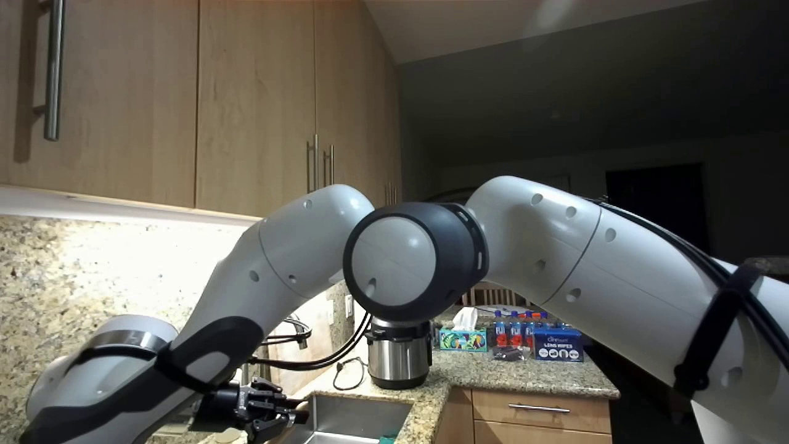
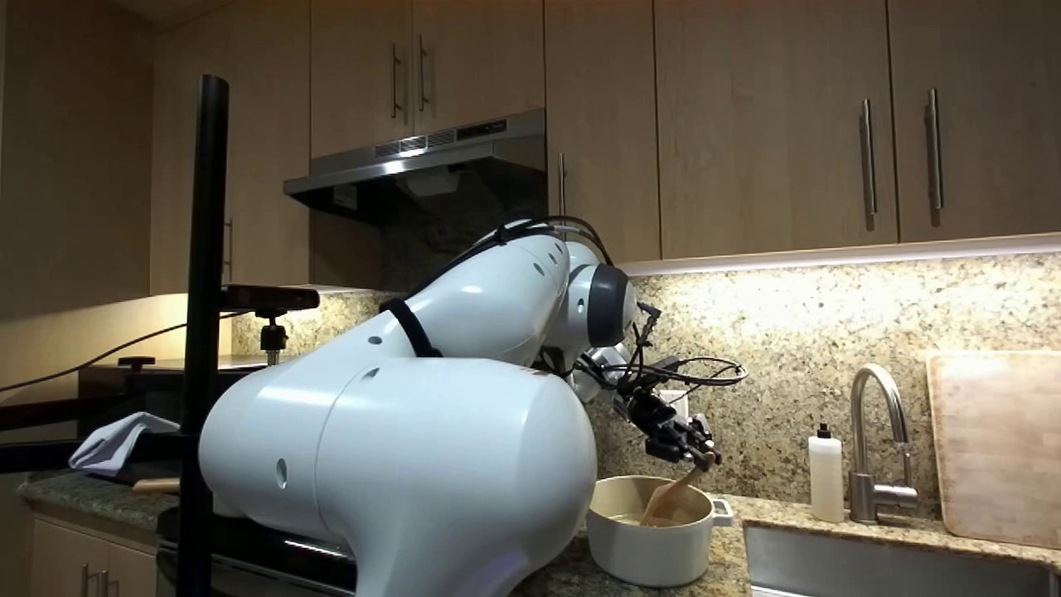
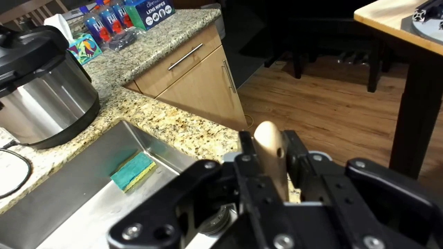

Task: Use the wooden spoon to stir the contents in the white pot

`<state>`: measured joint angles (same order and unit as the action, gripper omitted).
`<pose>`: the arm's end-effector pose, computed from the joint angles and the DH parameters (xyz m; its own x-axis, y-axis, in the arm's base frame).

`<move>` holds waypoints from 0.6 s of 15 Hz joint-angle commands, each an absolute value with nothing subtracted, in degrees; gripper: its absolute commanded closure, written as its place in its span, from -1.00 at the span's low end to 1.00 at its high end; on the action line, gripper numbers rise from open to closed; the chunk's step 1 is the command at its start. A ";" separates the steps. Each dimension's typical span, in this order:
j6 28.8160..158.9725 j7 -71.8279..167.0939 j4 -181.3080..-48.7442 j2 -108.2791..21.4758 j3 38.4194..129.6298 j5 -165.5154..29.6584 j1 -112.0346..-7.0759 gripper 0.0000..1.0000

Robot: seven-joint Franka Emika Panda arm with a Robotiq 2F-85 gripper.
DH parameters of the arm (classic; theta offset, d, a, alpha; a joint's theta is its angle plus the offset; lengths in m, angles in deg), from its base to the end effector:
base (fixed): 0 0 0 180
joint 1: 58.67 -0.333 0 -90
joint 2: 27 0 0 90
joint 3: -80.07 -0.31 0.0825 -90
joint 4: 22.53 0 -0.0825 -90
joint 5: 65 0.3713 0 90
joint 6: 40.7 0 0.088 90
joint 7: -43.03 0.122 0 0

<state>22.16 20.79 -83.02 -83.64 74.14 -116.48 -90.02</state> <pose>0.5970 0.2802 0.2378 0.4060 0.2572 -0.8769 0.8995 -0.2820 0.3338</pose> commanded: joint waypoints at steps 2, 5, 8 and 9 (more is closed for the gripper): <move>22.08 23.07 -82.26 -84.81 72.71 -116.50 -89.59 0.82; 20.56 20.49 -84.60 -83.46 73.92 -116.58 -90.45 0.82; 17.44 18.32 -87.35 -82.31 74.60 -117.93 -90.63 0.82; 16.61 18.01 -87.90 -82.10 74.67 -118.17 -90.46 0.82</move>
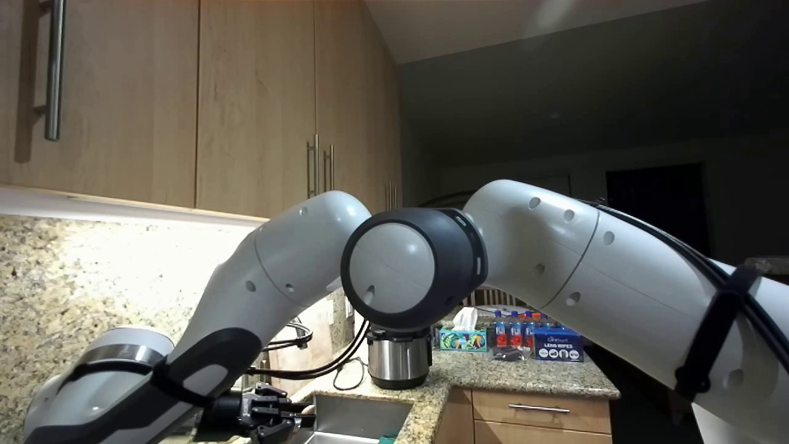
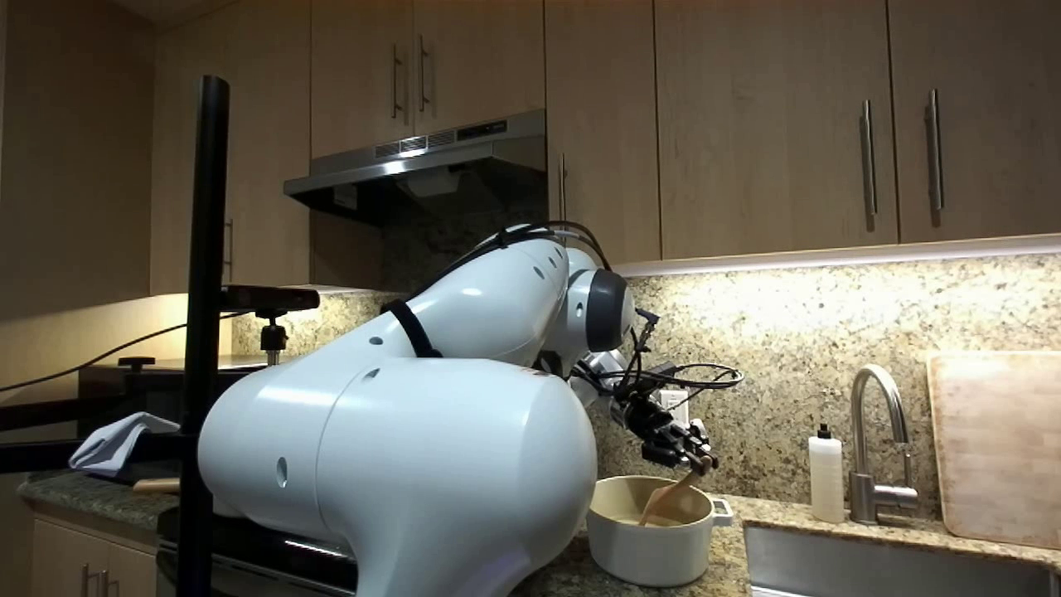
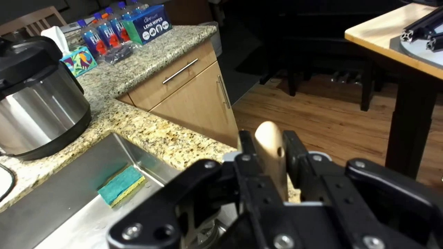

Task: Use the wooden spoon to stir the contents in the white pot

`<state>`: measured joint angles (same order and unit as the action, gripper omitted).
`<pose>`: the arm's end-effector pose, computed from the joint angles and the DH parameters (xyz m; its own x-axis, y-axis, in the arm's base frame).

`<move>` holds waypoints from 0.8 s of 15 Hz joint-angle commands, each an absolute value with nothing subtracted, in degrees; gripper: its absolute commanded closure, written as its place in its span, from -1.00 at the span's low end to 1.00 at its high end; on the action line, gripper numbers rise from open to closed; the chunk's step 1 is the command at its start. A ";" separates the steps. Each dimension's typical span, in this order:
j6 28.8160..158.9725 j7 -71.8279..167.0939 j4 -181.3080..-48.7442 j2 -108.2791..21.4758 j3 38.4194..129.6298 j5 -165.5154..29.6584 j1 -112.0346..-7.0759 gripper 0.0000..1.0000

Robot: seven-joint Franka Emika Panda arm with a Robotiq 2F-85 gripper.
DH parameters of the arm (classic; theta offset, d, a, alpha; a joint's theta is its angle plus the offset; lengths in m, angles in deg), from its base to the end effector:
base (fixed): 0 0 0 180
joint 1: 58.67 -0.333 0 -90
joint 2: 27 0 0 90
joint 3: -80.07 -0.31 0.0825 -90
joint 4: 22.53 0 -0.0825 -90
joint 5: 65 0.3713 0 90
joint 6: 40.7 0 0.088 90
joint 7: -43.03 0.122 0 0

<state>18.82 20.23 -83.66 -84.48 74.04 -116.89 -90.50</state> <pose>0.5859 0.2783 0.2284 0.3679 0.1991 -0.9083 0.9090 -0.2826 0.3063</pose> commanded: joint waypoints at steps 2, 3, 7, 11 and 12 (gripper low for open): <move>15.85 17.70 -89.52 -81.25 74.90 -118.83 -89.94 0.82; 15.60 17.56 -90.29 -80.81 75.17 -119.08 -89.63 0.82; 15.43 17.31 -92.63 -79.42 76.90 -119.72 -88.55 0.82; 15.33 19.94 -92.14 -79.16 74.34 -120.25 -85.74 0.82; 15.33 20.22 -91.83 -79.32 73.86 -120.33 -85.42 0.82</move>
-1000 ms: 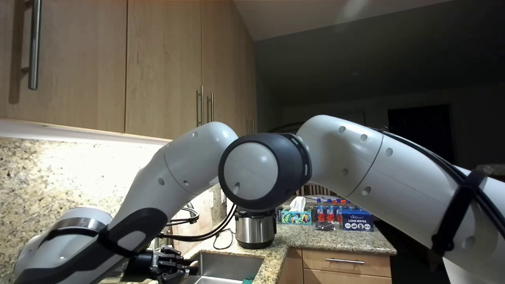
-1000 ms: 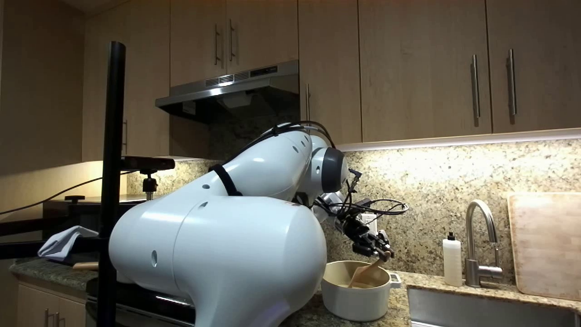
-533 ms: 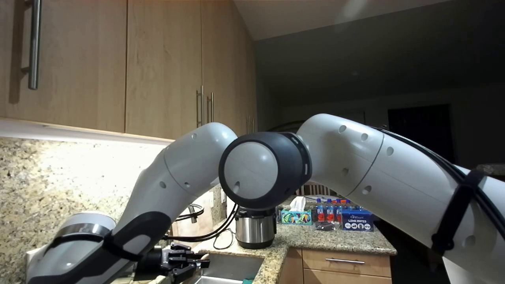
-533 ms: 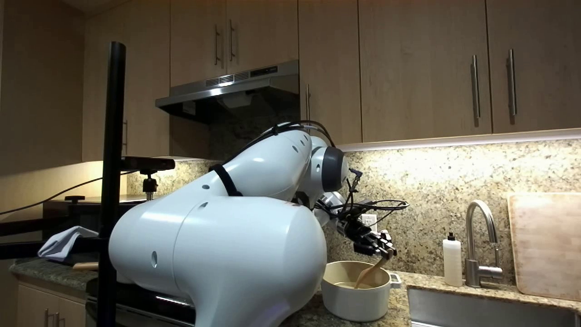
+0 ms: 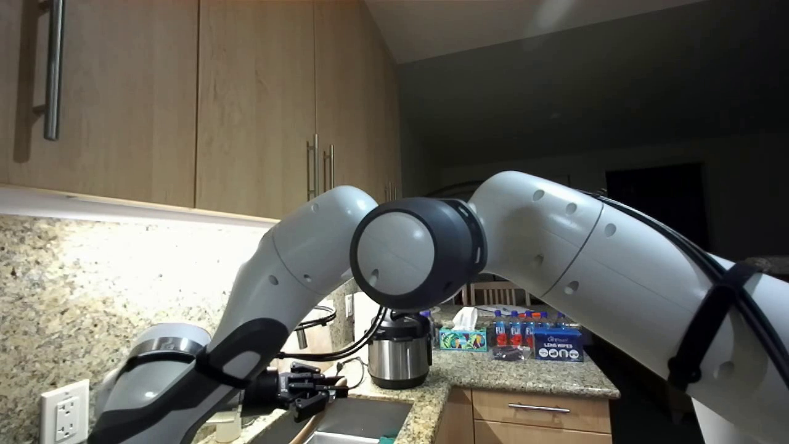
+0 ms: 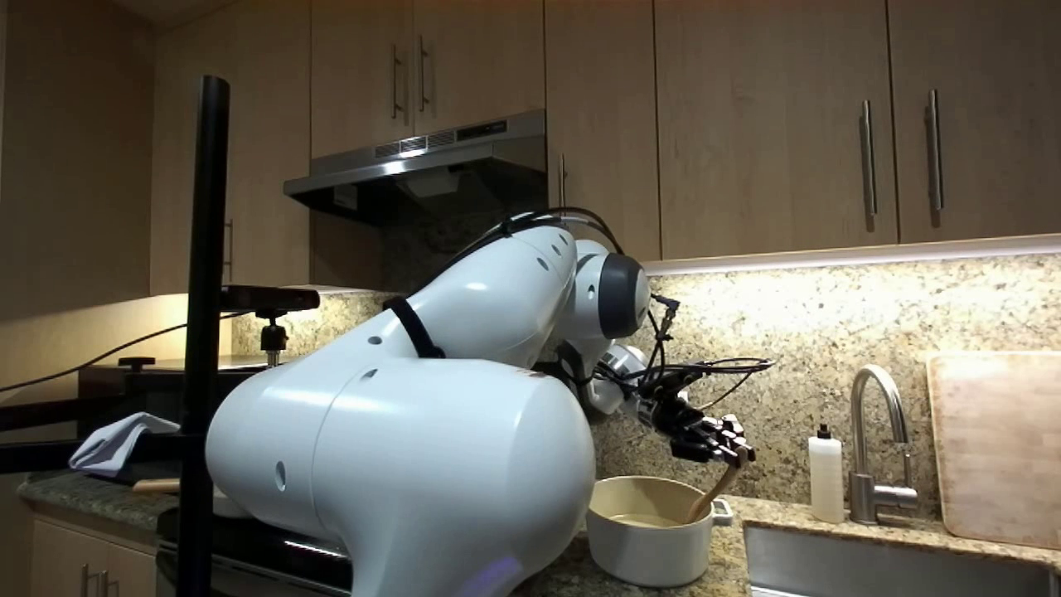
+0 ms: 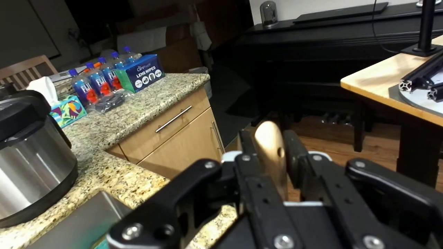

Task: Use the wooden spoon to stir the contents in the white pot

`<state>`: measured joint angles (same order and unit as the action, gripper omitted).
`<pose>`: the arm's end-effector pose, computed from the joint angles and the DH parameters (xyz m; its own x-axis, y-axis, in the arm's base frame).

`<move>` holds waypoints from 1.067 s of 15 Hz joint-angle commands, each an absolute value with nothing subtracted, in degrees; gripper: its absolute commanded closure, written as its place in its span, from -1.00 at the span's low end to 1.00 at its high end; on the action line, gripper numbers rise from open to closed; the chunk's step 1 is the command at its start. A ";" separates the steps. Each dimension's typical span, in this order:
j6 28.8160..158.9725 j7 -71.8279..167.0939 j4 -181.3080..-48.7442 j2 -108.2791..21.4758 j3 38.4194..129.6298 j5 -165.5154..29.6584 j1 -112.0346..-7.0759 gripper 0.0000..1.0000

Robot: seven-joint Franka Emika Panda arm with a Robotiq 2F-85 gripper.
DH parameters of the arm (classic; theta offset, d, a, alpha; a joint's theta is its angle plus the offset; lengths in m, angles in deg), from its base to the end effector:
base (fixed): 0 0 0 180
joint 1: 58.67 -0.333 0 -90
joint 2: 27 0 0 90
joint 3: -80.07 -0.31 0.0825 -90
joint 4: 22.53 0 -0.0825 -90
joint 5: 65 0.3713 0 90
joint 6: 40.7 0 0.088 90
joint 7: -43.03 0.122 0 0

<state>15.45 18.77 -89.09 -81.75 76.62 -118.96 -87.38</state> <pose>0.5923 0.2156 0.2385 0.3377 0.0576 -0.9395 0.8961 -0.3253 0.3021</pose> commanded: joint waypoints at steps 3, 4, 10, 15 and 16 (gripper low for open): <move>16.11 22.07 -90.48 -80.24 72.40 -119.50 -84.76 0.83; 15.83 22.12 -89.86 -80.65 71.91 -118.95 -84.64 0.83; 18.47 24.03 -88.66 -81.14 69.04 -118.47 -85.68 0.83; 21.79 22.30 -92.36 -79.95 67.43 -119.28 -86.33 0.82; 21.70 21.67 -93.61 -79.39 67.14 -119.22 -86.30 0.82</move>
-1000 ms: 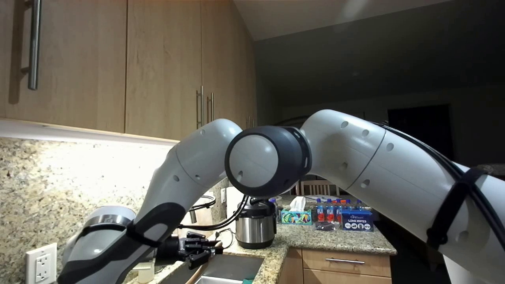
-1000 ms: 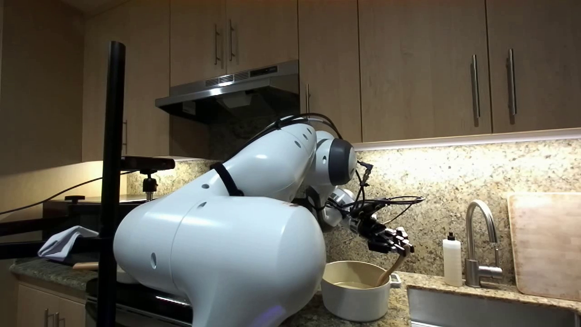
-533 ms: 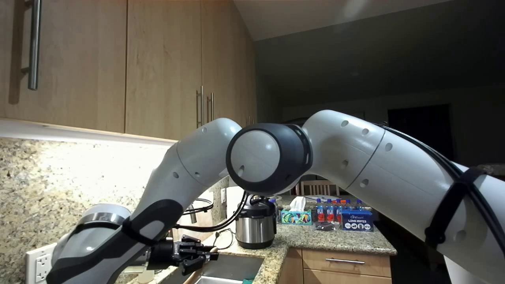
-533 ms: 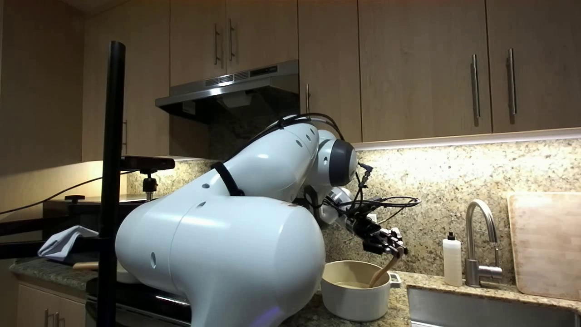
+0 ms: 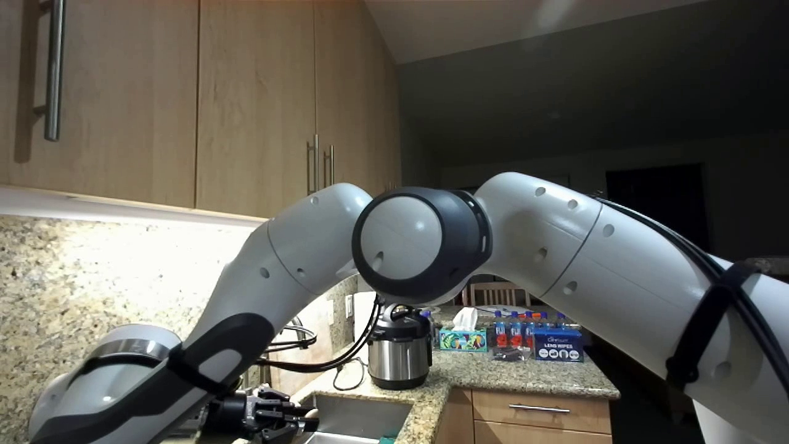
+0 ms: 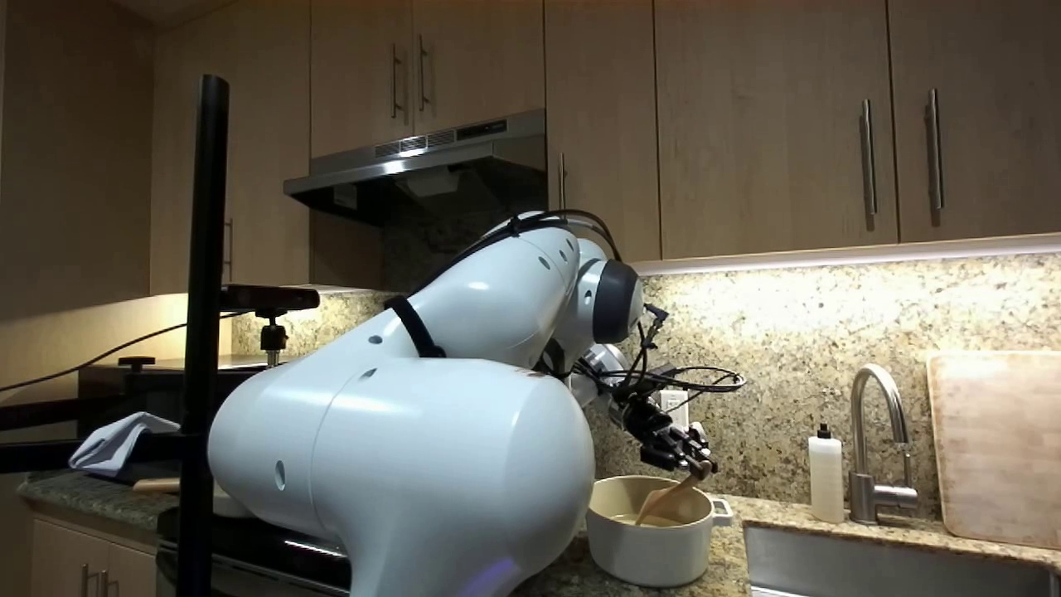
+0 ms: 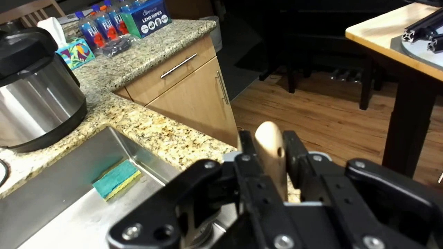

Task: Use the wooden spoon to stir the contents in the white pot

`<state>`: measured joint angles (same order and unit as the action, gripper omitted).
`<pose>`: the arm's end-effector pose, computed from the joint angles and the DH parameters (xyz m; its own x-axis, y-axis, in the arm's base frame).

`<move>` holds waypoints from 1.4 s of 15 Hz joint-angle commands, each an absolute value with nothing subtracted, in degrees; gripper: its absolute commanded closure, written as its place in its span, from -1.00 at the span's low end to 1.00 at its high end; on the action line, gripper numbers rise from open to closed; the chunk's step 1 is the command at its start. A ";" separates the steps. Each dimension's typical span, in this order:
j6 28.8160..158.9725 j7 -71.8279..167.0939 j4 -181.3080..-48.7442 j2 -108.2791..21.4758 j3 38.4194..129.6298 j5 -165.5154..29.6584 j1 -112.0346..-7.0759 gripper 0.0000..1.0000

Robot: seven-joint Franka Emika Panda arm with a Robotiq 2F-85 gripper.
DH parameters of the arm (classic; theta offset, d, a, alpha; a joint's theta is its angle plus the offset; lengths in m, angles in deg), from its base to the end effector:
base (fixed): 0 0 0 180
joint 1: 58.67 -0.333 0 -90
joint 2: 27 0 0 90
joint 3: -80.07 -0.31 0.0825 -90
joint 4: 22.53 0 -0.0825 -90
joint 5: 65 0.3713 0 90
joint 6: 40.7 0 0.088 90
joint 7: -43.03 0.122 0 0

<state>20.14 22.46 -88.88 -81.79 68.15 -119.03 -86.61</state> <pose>0.5780 0.2756 0.2262 0.3531 0.2338 -0.9059 0.9184 -0.2713 0.2879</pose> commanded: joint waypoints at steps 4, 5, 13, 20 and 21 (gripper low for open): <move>22.44 19.48 -102.91 -74.57 65.57 -119.99 -85.08 0.82; 22.89 19.36 -105.86 -72.88 65.35 -120.18 -84.55 0.82; 27.38 21.71 -120.47 -62.37 64.52 -120.63 -78.04 0.82; 30.90 24.99 -120.39 -61.96 64.92 -119.79 -76.51 0.82; 30.79 25.35 -119.85 -62.41 64.88 -119.73 -76.90 0.82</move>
<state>29.37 22.97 -118.06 -63.55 65.42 -119.60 -76.65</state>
